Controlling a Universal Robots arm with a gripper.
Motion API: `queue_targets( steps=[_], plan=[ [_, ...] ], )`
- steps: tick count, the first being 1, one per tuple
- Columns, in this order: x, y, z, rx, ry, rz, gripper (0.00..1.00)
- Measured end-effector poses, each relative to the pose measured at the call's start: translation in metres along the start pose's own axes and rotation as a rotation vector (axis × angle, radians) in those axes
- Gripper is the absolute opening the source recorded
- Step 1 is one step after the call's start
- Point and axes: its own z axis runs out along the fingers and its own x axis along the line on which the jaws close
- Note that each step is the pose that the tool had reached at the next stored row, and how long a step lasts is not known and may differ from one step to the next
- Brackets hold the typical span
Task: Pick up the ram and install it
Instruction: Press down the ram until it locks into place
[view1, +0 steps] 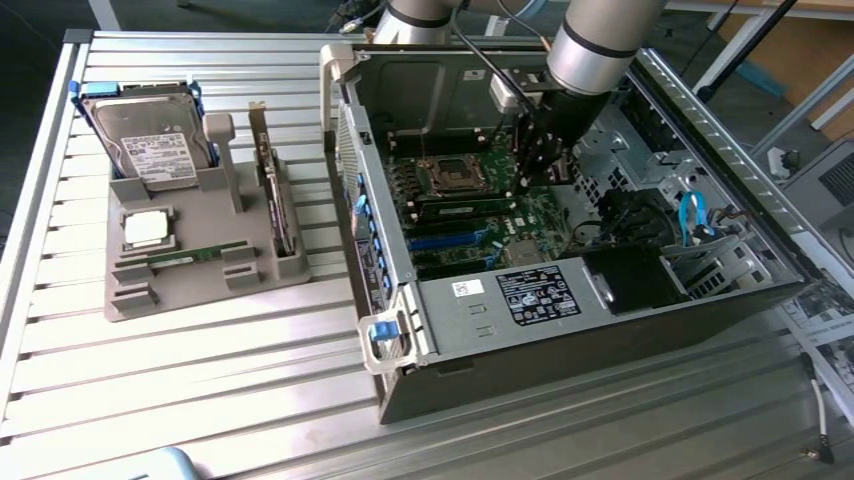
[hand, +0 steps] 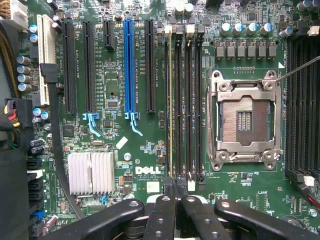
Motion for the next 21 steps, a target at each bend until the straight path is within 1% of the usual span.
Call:
queue_targets(
  steps=[5, 8, 21],
  plan=[
    [0.000, 0.0002, -0.0001, 0.0000, 0.0002, 0.000, 0.11],
    [0.000, 0.0020, -0.0001, -0.0001, 0.0004, 0.000, 0.11],
    [0.000, 0.0223, -0.0001, 0.0000, 0.0002, 0.000, 0.11]
  ],
)
